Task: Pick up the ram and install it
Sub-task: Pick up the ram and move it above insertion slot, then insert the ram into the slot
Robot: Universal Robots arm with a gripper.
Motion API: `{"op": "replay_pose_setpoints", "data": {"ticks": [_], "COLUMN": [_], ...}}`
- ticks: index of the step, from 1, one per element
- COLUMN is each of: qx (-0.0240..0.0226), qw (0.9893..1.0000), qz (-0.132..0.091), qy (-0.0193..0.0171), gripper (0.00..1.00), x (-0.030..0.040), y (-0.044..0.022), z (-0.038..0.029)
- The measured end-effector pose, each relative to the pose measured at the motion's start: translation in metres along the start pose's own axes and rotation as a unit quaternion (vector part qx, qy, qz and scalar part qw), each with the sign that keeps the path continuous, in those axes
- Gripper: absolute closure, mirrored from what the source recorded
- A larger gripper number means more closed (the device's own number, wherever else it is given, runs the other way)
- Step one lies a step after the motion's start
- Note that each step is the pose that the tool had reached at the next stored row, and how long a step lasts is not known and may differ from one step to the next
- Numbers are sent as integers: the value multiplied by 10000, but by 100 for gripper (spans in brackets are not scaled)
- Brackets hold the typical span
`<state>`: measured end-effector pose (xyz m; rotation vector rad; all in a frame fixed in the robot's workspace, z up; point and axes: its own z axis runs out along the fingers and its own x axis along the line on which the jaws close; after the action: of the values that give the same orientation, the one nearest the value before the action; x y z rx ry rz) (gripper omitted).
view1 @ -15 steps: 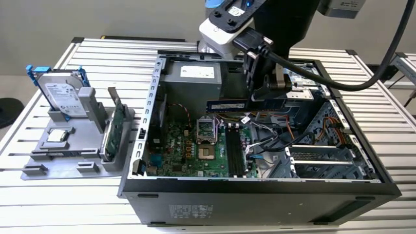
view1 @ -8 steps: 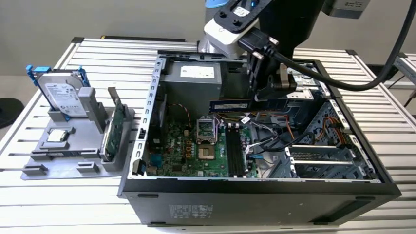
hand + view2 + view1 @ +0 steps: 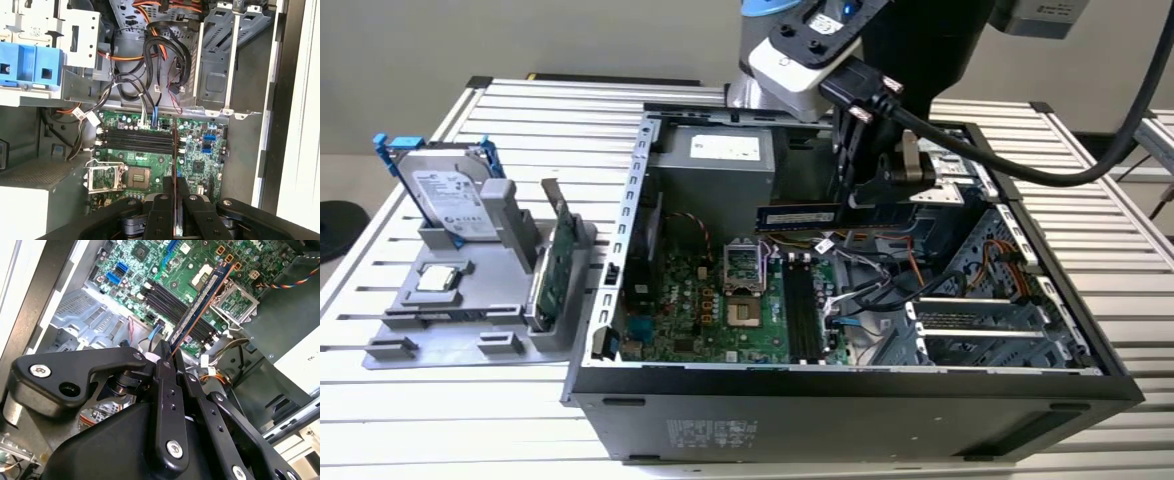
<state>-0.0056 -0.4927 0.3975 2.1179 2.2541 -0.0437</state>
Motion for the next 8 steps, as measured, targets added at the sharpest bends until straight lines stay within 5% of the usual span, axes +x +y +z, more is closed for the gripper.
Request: {"op": "replay_pose_setpoints", "data": {"ticks": [8], "qx": [4], "qw": [10000], "qz": [77], "qy": [-1], "gripper": [100], "x": [-1], "y": [23], "z": [1]}}
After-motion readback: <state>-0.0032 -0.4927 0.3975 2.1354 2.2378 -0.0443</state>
